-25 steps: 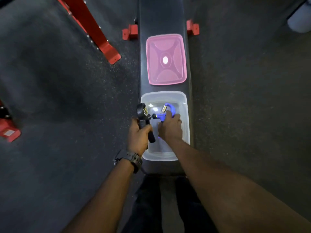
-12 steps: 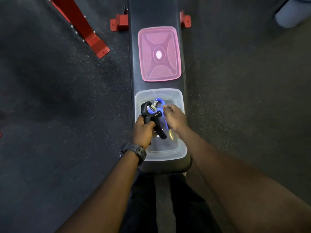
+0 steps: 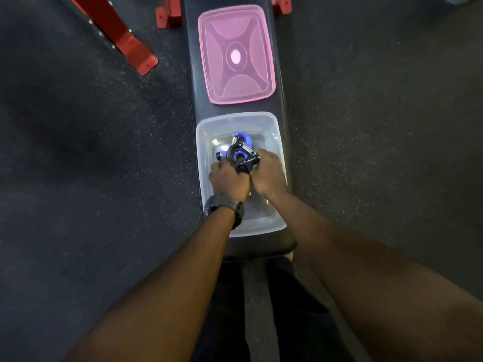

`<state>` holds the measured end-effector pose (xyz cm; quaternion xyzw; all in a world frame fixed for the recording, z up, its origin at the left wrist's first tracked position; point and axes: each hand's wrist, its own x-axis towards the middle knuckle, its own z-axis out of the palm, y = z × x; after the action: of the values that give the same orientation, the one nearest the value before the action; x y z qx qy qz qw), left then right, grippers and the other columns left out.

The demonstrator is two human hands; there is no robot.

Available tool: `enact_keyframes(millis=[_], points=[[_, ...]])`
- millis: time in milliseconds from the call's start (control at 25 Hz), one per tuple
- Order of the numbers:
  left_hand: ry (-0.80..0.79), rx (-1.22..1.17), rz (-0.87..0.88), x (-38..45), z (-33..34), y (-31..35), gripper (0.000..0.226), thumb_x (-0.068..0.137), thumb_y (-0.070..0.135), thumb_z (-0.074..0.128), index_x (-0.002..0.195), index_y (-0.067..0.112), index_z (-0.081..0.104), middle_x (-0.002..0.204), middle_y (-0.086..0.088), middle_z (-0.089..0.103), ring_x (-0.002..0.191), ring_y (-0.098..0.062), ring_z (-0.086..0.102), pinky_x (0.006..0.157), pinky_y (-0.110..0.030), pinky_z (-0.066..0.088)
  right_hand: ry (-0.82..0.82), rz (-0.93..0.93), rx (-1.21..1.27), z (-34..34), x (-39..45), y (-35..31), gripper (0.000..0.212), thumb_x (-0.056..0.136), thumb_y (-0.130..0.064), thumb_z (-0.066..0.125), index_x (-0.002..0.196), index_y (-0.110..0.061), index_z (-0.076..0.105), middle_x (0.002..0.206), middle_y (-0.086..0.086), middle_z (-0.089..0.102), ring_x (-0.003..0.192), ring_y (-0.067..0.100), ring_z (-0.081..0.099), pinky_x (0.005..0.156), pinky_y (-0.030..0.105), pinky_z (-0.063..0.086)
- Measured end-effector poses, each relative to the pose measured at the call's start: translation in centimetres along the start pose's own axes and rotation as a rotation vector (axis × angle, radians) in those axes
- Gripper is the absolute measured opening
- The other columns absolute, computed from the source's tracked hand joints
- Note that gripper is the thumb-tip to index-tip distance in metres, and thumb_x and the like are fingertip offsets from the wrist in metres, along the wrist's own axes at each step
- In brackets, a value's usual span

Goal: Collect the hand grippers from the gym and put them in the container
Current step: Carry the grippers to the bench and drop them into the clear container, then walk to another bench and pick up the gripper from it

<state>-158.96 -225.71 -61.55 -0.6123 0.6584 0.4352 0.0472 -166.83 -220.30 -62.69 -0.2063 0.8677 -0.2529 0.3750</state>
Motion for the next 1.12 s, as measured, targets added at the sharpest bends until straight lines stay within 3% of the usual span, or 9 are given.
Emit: enact_keyframes(millis=[120, 200, 280, 360, 480, 600, 760, 880, 1120], points=[[0.120, -0.146, 0.077, -1.9, -1.8, 1.3, 0.032, 0.087, 0.011, 0.050, 0.115, 0.010, 0.065, 0.120, -0.018, 0.059, 0.108, -0.036, 0.058, 0.091, -0.038, 0.048, 0.035, -0.040, 0.040, -1.4, -1.1, -0.7, 0.029, 0.090, -0.004, 0.050, 0.117, -0.003, 0.060, 0.122, 0.021, 0.061, 0.114, 0.037, 0.055, 0.073, 0.023, 0.027], [0.105, -0.262, 0.122, -3.3, -4.0, 3.4, 0.024, 0.091, 0.018, 0.054, 0.110, 0.013, 0.068, 0.113, -0.011, 0.067, 0.106, -0.029, 0.062, 0.085, -0.028, 0.046, 0.026, 0.034, 0.169, -3.3, -2.1, -2.4, 0.028, 0.094, -0.012, 0.051, 0.119, -0.008, 0.064, 0.122, 0.013, 0.067, 0.115, 0.031, 0.059, 0.077, 0.021, 0.033], [0.067, -0.422, 0.120, -4.1, -6.8, 6.6, 0.018, 0.089, 0.032, 0.056, 0.092, 0.019, 0.070, 0.097, -0.004, 0.069, 0.099, -0.027, 0.065, 0.080, -0.026, 0.047, 0.004, 0.092, 0.332, -6.0, -3.1, -5.1, 0.025, 0.096, -0.026, 0.052, 0.111, -0.014, 0.068, 0.113, 0.006, 0.071, 0.110, 0.026, 0.063, 0.090, 0.028, 0.045], [0.061, -0.535, 0.132, -5.1, -9.8, 9.6, 0.026, 0.082, 0.045, 0.054, 0.074, 0.023, 0.065, 0.084, -0.001, 0.068, 0.088, -0.028, 0.066, 0.082, -0.037, 0.052, -0.015, 0.061, 0.444, -9.3, -4.4, -8.0, 0.030, 0.097, -0.039, 0.050, 0.095, -0.015, 0.068, 0.093, 0.003, 0.067, 0.098, 0.029, 0.065, 0.095, 0.046, 0.051], [0.070, -0.620, 0.241, -8.1, -13.4, 13.5, 0.030, 0.088, 0.047, 0.051, 0.077, 0.023, 0.064, 0.085, -0.004, 0.068, 0.076, -0.020, 0.064, 0.078, -0.038, 0.049, -0.035, 0.011, 0.611, -15.0, -6.6, -12.4, 0.048, 0.101, -0.045, 0.045, 0.107, -0.002, 0.064, 0.088, 0.005, 0.057, 0.081, 0.028, 0.058, 0.078, 0.038, 0.050], [0.035, -0.665, 0.389, -12.6, -17.3, 19.4, 0.037, 0.093, 0.049, 0.047, 0.080, 0.020, 0.065, 0.086, -0.006, 0.069, 0.077, -0.020, 0.063, 0.075, -0.034, 0.048, 0.003, -0.093, 0.718, -22.1, -10.0, -16.8, 0.043, 0.102, -0.049, 0.043, 0.107, -0.012, 0.064, 0.089, 0.000, 0.060, 0.073, 0.014, 0.053, 0.066, 0.029, 0.044], [-0.037, -0.703, 0.616, -19.4, -23.2, 29.2, 0.045, 0.094, 0.055, 0.045, 0.081, 0.017, 0.066, 0.080, -0.004, 0.068, 0.071, -0.019, 0.062, 0.064, -0.029, 0.045, 0.188, -0.288, 0.781, -31.8, -16.5, -22.8, 0.054, 0.099, -0.057, 0.041, 0.110, -0.012, 0.068, 0.093, 0.002, 0.065, 0.073, 0.013, 0.056, 0.062, 0.026, 0.046], [-0.097, -0.726, 0.863, -25.6, -26.8, 36.0, 0.050, 0.094, 0.056, 0.043, 0.081, 0.013, 0.066, 0.079, -0.006, 0.067, 0.065, -0.017, 0.060, 0.059, -0.026, 0.044, 0.362, -0.435, 0.861, -39.2, -23.7, -26.0, 0.049, 0.101, -0.054, 0.039, 0.098, -0.013, 0.064, 0.085, 0.004, 0.059, 0.063, 0.012, 0.051, 0.055, 0.025, 0.041], [-0.354, -0.665, 1.198, -42.1, -26.6, 40.2, 0.063, 0.091, 0.064, 0.036, 0.093, 0.010, 0.070, 0.092, -0.009, 0.074, 0.079, -0.020, 0.069, 0.076, -0.038, 0.055, 0.726, -0.519, 0.909, -45.9, -41.5, -24.0, 0.063, 0.101, -0.058, 0.036, 0.111, -0.004, 0.067, 0.092, 0.010, 0.066, 0.074, 0.019, 0.060, 0.062, 0.029, 0.049]])
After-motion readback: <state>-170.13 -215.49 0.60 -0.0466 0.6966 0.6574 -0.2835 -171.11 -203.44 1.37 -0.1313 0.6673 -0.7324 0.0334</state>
